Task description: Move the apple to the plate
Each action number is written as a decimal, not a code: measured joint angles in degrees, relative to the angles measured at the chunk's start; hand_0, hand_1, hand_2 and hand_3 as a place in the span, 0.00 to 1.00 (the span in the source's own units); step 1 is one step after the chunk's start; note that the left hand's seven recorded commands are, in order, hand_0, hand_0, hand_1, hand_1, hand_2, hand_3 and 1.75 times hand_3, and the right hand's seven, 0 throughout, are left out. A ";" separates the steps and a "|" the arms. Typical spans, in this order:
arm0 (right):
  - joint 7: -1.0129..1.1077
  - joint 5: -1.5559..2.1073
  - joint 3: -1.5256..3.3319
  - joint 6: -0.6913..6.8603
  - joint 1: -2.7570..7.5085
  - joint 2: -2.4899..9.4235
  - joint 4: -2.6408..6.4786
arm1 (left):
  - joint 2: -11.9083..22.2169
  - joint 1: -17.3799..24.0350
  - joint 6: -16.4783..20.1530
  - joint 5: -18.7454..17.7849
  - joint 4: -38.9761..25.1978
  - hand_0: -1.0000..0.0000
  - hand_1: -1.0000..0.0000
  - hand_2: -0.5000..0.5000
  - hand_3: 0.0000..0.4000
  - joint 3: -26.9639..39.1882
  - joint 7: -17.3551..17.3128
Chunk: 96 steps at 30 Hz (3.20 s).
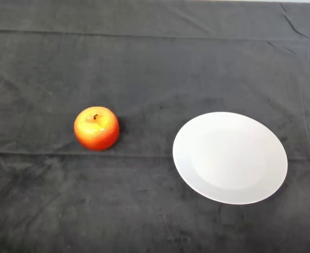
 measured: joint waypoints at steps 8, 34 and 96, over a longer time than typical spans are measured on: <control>0.00 0.00 0.00 0.00 0.00 0.00 0.00 | -0.02 0.00 0.00 1.03 0.00 1.00 1.00 0.50 0.00 0.07 0.10; 0.00 0.00 0.00 0.00 0.00 0.00 0.00 | -5.76 -1.92 -1.20 13.27 -2.66 1.00 1.00 0.50 0.00 -7.31 0.52; -0.01 0.00 0.00 0.00 0.00 0.00 0.00 | -16.05 -7.09 -4.11 34.65 -4.49 1.00 1.00 0.50 0.00 -24.72 -3.42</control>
